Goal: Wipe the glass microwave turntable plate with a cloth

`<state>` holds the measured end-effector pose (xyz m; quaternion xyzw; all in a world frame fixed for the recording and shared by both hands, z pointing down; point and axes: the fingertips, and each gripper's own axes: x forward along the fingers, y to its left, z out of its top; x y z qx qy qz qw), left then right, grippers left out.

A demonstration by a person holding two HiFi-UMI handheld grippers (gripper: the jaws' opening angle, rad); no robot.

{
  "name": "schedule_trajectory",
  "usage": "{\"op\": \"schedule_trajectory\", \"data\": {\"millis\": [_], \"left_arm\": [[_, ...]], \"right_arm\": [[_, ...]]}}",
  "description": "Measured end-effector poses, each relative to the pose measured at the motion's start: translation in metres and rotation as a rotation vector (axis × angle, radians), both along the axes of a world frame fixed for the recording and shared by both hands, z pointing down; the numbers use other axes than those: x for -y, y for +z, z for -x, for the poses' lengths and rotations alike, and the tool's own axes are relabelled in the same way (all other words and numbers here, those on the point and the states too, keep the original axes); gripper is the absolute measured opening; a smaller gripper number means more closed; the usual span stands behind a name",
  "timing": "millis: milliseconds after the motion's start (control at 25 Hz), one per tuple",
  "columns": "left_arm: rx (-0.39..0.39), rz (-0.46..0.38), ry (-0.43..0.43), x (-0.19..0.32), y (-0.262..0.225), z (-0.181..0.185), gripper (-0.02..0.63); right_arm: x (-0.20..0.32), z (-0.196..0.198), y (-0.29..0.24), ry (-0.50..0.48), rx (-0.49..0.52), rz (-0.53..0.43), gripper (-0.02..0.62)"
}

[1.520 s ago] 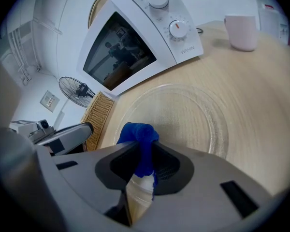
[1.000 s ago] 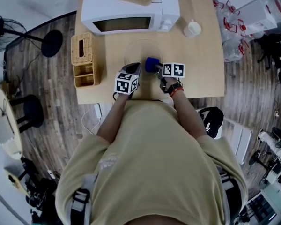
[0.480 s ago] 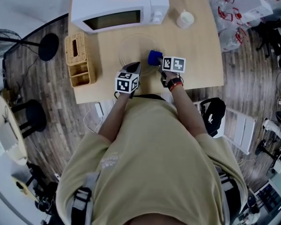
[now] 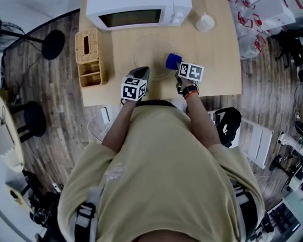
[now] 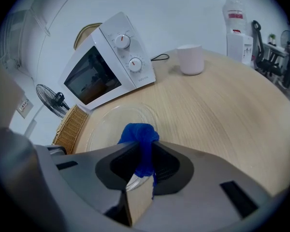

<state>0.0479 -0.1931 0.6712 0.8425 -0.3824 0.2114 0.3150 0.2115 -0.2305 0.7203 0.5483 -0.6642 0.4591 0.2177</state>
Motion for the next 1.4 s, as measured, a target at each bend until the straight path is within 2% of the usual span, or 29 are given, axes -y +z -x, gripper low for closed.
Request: {"op": "schedule_trajectory", "data": {"millis": [120,200,400,560,680,880,1120,1400], "left_arm": [[-0.047,0.023,-0.069,-0.002,-0.001,0.018,0.018],[-0.057,0.008,-0.083,0.004,-0.007,0.023,0.018],[-0.054,-0.030,-0.091,0.006,-0.017,0.035,0.018],[-0.070,-0.039,-0.150,0.003,-0.019,0.054,0.018],[-0.046,-0.060,-0.177,0.005,-0.021,0.065,0.018],[-0.011,-0.059,-0.204,-0.001,-0.017,0.081,0.018],[-0.003,-0.061,-0.221,-0.006,-0.017,0.094,0.018],[0.002,-0.057,-0.220,-0.009,-0.014,0.100,0.018]], "right_arm": [[-0.002,0.005,-0.004,0.059,0.071,-0.022,0.089],[-0.001,0.016,-0.007,0.086,0.142,-0.030,0.089],[-0.005,0.064,-0.013,0.008,0.216,-0.028,0.089],[-0.010,0.107,-0.019,-0.079,0.256,-0.027,0.089],[-0.014,0.132,-0.021,-0.135,0.286,-0.018,0.089],[-0.024,0.165,-0.021,-0.219,0.295,-0.001,0.089],[-0.032,0.189,-0.012,-0.282,0.291,0.030,0.089],[-0.032,0.191,0.009,-0.348,0.181,0.052,0.089]]}}
